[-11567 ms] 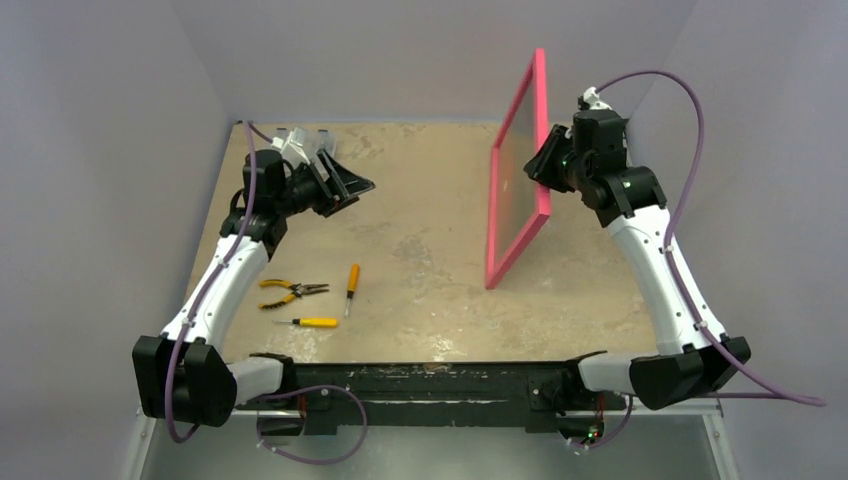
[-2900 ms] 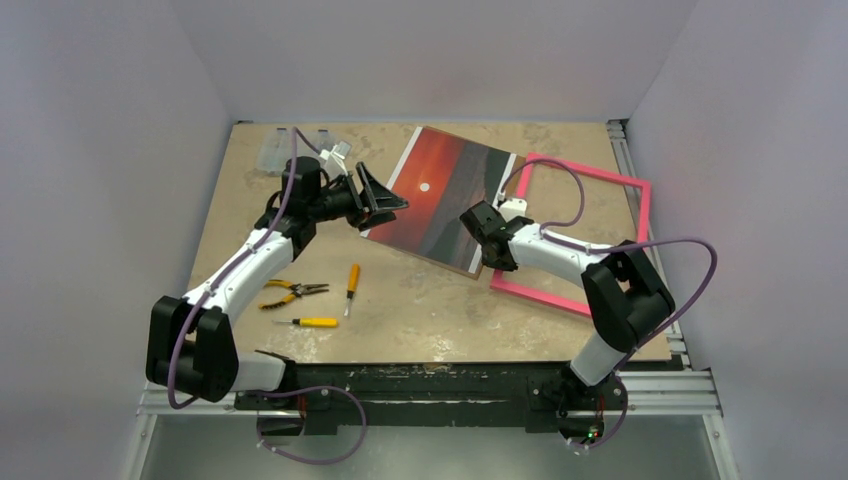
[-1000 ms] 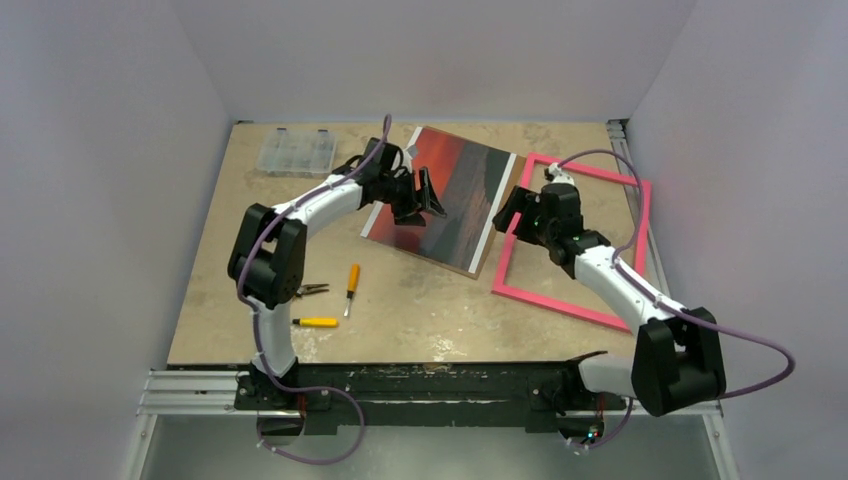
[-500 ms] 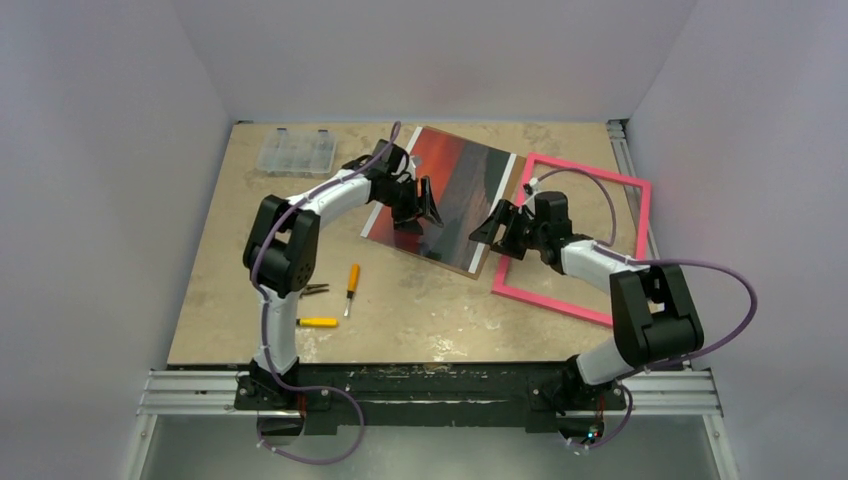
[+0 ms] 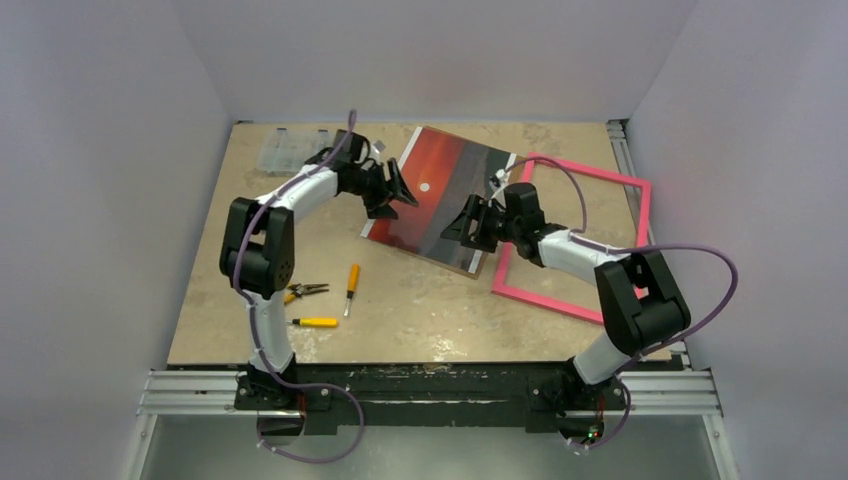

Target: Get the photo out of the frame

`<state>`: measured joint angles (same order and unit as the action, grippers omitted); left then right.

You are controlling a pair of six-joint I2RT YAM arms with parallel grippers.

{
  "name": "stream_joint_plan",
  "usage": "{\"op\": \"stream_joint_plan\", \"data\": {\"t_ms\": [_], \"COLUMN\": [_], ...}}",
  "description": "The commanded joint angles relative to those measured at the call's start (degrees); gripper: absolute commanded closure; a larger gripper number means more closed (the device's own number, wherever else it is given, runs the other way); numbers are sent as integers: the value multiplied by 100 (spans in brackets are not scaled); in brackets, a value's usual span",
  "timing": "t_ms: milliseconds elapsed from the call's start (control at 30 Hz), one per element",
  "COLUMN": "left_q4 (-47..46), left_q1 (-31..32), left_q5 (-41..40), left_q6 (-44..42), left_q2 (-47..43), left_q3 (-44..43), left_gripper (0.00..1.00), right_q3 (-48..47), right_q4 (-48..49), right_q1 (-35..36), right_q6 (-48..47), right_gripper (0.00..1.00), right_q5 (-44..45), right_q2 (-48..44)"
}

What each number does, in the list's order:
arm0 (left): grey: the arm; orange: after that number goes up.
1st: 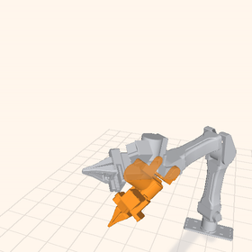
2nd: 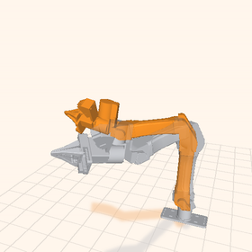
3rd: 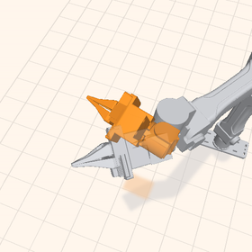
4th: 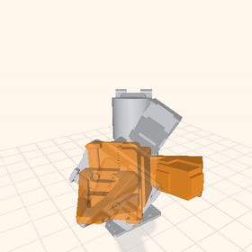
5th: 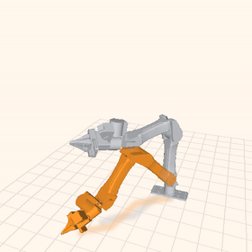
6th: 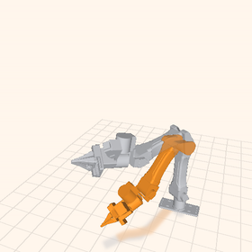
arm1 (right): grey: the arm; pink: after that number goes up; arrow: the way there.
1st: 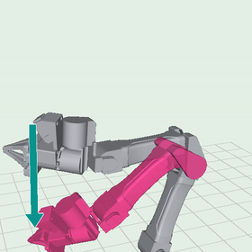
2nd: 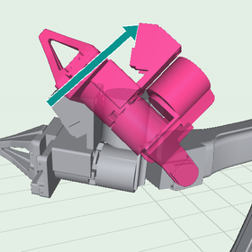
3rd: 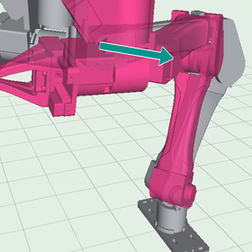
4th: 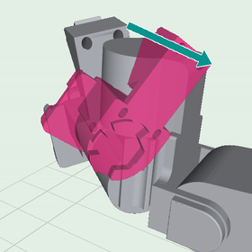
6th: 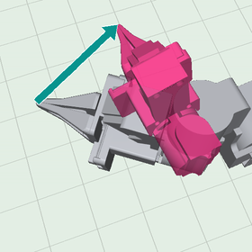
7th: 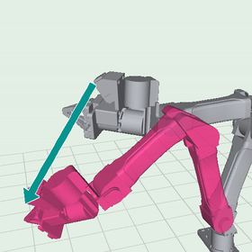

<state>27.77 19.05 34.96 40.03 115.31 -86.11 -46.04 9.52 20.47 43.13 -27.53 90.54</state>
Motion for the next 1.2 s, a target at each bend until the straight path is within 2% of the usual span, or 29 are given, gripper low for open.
{"op": "stream_joint_plan", "data": {"t_ms": [0, 67, 200, 367, 500, 767, 900, 1167], "left_q4": [-380, -274, -355, -180, 104, 518, 797, 548], "left_q1": [-697, -844, -1060, -1134, -1286, -1377, -1384, -1386], "left_q5": [339, 336, 503, 50, -233, -429, -802, -614], "left_q6": [22, -60, 80, 66, -223, -467, -654, -603], "left_q2": [-410, -300, -140, -586, -812, -637, -739, -522], "left_q3": [-14, -99, -22, 566, 880, 819, 809, 968], "left_gripper": [32, 31, 31, 31, 29, 28, 27, 26], "right_q3": [-508, -784, -1636, -2047, -2117, -2000, -1934, -2005], "right_q4": [-41, -328, -1488, -2166, -2292, -2279, -2223, -2056], "right_q1": [468, 611, 827, 1117, 1134, 1128, 1134, 1135], "right_q6": [-224, -518, -1412, -2160, -2420, -2608, -2579, -2441], "right_gripper": [30, 28, 23, 16, 14, 14, 14, 14], "right_q5": [329, 535, 1007, 1584, 1762, 1773, 1807, 1743], "right_q2": [276, 433, 830, 1011, 1077, 1181, 1237, 1369]}}
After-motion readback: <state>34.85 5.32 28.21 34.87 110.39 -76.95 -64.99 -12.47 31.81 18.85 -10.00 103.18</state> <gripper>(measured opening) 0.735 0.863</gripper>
